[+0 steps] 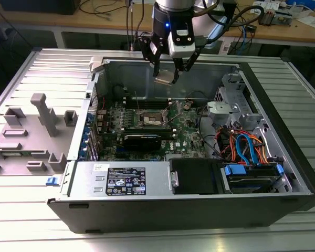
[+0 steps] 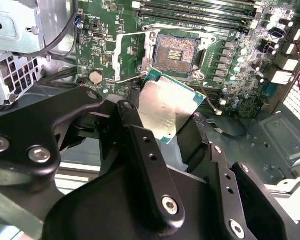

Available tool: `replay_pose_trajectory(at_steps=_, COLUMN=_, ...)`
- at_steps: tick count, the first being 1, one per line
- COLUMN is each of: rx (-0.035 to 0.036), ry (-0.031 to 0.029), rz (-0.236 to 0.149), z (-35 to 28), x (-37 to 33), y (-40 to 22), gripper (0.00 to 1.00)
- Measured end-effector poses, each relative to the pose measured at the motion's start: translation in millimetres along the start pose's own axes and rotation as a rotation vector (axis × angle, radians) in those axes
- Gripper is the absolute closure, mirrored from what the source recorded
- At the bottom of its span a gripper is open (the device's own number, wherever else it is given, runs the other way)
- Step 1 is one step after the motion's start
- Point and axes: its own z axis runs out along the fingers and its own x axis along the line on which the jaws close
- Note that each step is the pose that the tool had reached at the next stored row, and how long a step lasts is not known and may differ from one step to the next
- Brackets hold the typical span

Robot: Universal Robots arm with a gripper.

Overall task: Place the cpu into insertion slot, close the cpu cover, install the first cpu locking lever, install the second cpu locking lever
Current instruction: 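Place the cpu into insertion slot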

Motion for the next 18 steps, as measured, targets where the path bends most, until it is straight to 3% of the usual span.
replay_pose_trajectory(at_steps=18, rx=-0.0003, ry=-0.0010, rz=0.012, z=0.2, x=0.0, y=0.0, gripper=0.46)
